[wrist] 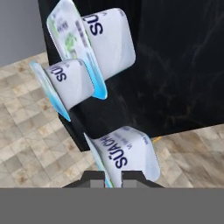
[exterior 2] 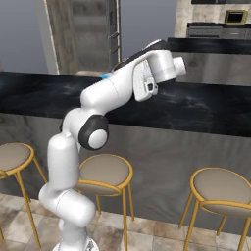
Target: Stack the yogurt containers by placing the smaller containers on top of the larger containers.
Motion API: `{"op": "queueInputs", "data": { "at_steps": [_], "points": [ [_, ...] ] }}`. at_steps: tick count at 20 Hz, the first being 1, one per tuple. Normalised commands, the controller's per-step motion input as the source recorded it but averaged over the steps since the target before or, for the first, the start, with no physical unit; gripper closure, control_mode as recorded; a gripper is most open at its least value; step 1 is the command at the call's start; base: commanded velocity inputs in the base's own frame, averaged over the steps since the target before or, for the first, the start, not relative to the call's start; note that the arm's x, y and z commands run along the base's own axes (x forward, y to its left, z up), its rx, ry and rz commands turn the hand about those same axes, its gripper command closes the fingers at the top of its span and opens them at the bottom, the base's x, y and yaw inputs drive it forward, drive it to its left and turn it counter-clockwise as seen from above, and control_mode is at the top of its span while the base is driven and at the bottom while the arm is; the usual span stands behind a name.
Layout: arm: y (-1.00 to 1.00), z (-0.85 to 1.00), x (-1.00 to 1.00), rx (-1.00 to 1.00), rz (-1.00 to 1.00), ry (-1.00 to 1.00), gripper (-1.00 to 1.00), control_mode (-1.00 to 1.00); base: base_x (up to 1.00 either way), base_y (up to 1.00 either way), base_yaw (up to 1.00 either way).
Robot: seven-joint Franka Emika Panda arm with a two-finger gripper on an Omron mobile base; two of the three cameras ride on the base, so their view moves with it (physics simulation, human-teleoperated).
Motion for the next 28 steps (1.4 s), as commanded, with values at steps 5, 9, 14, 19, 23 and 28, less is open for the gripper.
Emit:
{"op": "queueInputs", "data": {
  "at_steps": [5,9,14,19,23,28],
  "points": [
    [0.00,0.17,0.00,0.00,-0.04,0.00,1.00,-1.00,0.00,0.00,0.00],
    [0.00,0.14,0.00,0.00,-0.04,0.00,1.00,-1.00,0.00,0.00,0.00],
    [0.00,0.01,0.00,0.00,-0.03,0.00,1.00,-1.00,0.00,0.00,0.00],
    [0.03,0.00,0.00,0.00,-0.03,0.00,1.00,-1.00,0.00,0.00,0.00],
    [0.09,0.00,0.00,0.00,-0.03,-0.02,1.00,-1.00,0.00,0.00,0.00],
    [0.12,0.01,0.00,0.00,-0.04,-0.05,1.00,-1.00,0.00,0.00,0.00]
  ]
}}
